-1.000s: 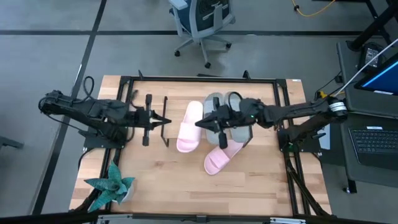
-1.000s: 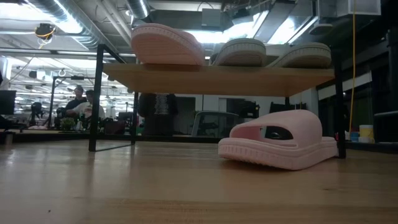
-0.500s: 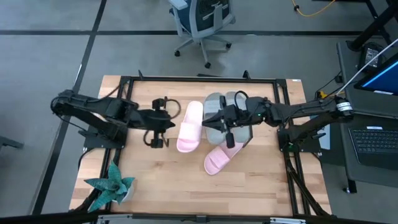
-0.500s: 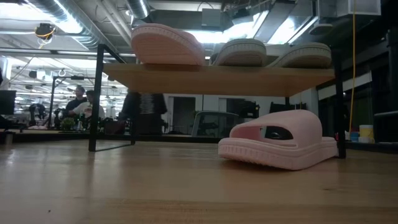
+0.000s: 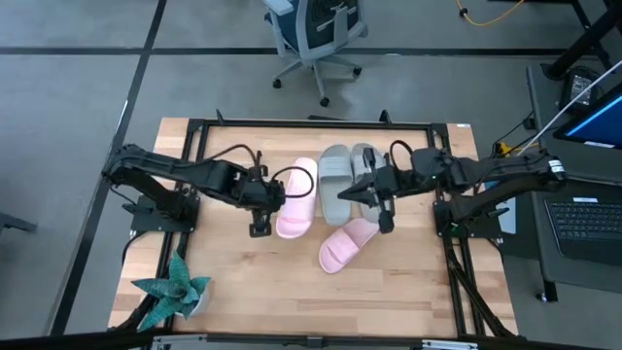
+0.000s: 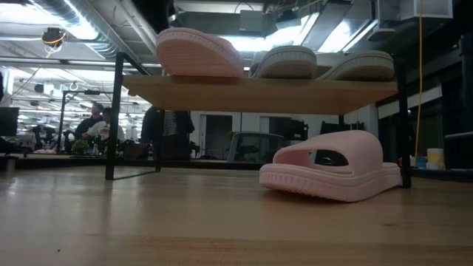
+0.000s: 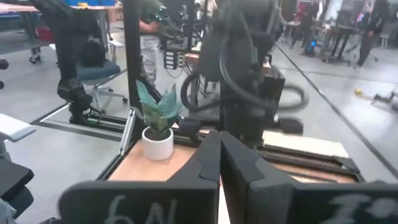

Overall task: Pick and place slides into the shelf
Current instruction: Put the left pink slide on the shelf

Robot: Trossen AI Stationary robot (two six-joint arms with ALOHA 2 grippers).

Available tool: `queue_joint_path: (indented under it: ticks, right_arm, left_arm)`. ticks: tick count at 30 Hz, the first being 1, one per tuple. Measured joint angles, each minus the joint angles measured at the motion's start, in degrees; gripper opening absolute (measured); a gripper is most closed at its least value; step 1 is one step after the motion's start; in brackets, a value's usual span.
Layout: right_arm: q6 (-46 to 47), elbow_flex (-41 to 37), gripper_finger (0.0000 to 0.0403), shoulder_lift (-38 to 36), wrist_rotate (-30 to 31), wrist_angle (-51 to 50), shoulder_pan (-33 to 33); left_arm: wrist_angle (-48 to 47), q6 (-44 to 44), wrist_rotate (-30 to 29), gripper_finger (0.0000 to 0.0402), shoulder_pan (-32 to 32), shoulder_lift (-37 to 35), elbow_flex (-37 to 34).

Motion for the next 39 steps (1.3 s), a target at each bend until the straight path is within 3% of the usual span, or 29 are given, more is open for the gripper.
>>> queue_joint_path:
  ticks: [24,39]
  right_arm:
    - [-0.9,0.0,0.0019,-1.7,0.0,-2.7,0.7]
    - [-1.6,0.0,0.0023,-1.6,0.0,-3.3,0.7]
  left_arm:
    - [6.6,0.4,8.6,0.0000,4.0,2.7,0.0]
    - [10.0,5.0,9.0,0.0000,6.1,2.7,0.0]
